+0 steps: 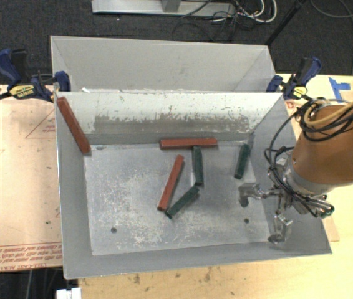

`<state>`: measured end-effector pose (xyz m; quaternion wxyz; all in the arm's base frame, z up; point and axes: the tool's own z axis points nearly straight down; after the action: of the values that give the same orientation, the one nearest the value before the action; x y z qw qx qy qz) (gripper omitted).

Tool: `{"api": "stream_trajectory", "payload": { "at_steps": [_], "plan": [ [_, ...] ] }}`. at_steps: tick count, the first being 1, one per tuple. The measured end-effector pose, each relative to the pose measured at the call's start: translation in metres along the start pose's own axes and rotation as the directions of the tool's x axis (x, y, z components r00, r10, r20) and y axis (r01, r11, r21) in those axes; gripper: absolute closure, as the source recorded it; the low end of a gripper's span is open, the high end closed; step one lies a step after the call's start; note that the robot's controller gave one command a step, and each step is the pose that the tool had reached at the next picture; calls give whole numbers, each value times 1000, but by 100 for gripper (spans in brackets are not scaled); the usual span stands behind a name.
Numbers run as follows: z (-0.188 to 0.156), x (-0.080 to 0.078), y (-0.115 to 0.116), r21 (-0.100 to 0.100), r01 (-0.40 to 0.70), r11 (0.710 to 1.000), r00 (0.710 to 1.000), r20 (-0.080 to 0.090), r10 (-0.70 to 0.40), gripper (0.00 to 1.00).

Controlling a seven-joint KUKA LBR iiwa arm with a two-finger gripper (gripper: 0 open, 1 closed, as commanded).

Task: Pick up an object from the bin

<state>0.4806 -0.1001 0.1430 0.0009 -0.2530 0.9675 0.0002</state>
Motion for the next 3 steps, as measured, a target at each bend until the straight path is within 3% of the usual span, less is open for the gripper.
{"api": "stream_trajectory", "payload": {
  "at_steps": [1, 2, 3],
  "plan": [
    [0, -1, 1, 0, 3, 1000, 1000, 1, -3, 0],
    [3, -14, 21, 2, 108, 994, 994, -2, -108, 0],
    [50, -82, 27, 3, 231, 973, 973, 5, -231, 0]
  ]
}}
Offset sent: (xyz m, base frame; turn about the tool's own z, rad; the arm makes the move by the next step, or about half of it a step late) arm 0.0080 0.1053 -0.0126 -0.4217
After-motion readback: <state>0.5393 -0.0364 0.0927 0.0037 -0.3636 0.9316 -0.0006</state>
